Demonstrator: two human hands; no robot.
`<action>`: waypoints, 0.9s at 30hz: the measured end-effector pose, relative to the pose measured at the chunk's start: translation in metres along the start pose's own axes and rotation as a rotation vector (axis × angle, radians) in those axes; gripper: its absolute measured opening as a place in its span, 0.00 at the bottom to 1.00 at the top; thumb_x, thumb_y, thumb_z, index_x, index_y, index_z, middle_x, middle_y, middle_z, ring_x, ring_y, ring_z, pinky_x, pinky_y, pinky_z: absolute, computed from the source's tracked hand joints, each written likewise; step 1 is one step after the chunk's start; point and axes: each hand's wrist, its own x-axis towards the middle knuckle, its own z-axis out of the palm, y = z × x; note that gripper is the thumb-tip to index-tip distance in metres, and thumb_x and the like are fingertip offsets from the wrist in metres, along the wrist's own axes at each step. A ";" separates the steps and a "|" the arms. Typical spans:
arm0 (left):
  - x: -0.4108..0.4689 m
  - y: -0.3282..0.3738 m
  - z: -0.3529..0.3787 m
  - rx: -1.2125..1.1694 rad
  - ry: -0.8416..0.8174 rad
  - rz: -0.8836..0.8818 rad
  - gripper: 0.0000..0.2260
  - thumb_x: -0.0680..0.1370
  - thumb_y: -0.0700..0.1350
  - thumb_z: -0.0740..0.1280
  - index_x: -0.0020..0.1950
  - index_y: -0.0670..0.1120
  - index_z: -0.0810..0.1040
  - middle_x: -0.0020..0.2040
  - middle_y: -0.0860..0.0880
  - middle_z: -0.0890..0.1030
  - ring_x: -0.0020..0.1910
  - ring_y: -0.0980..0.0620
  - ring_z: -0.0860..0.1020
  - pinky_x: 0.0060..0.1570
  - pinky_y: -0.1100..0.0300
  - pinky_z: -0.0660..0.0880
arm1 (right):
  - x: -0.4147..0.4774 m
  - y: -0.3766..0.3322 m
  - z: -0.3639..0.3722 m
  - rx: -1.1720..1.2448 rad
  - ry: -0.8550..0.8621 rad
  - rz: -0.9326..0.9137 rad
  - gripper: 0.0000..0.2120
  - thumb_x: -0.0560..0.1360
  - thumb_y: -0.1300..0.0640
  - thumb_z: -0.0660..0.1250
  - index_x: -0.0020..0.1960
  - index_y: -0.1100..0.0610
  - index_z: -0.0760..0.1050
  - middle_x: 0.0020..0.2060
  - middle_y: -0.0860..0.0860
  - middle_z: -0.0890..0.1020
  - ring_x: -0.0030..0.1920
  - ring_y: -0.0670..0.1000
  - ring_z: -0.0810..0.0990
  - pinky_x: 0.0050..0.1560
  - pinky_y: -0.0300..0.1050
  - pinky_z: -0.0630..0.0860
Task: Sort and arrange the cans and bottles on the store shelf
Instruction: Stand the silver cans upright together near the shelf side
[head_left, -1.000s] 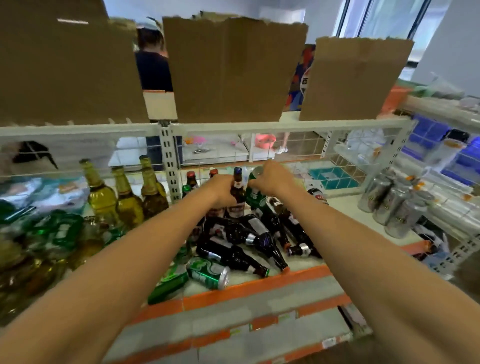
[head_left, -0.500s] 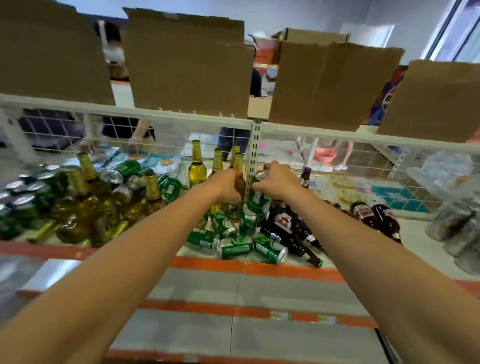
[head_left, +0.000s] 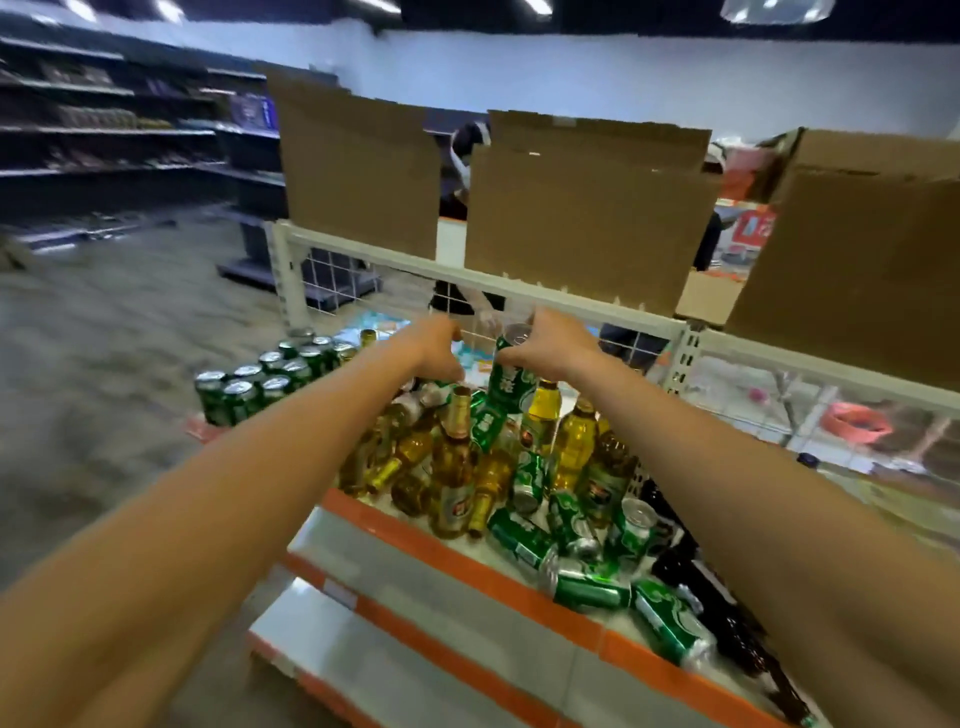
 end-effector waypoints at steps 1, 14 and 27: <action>-0.002 -0.011 -0.007 -0.001 0.018 -0.026 0.28 0.73 0.46 0.75 0.71 0.44 0.71 0.64 0.43 0.77 0.61 0.44 0.75 0.59 0.53 0.73 | 0.008 -0.012 0.001 0.006 -0.006 -0.026 0.19 0.68 0.45 0.74 0.50 0.57 0.75 0.46 0.53 0.82 0.45 0.54 0.80 0.39 0.45 0.74; -0.043 -0.188 -0.048 -0.067 0.093 -0.323 0.27 0.74 0.45 0.75 0.71 0.43 0.71 0.65 0.43 0.76 0.62 0.44 0.75 0.61 0.52 0.74 | 0.078 -0.179 0.088 0.050 -0.175 -0.287 0.16 0.69 0.47 0.74 0.40 0.60 0.77 0.32 0.52 0.76 0.32 0.50 0.72 0.32 0.46 0.67; -0.052 -0.391 -0.073 -0.276 0.085 -0.348 0.34 0.71 0.50 0.78 0.72 0.44 0.69 0.63 0.46 0.75 0.62 0.46 0.74 0.55 0.57 0.71 | 0.141 -0.372 0.217 0.024 -0.269 -0.331 0.17 0.67 0.45 0.74 0.39 0.59 0.77 0.35 0.54 0.79 0.36 0.55 0.77 0.33 0.46 0.69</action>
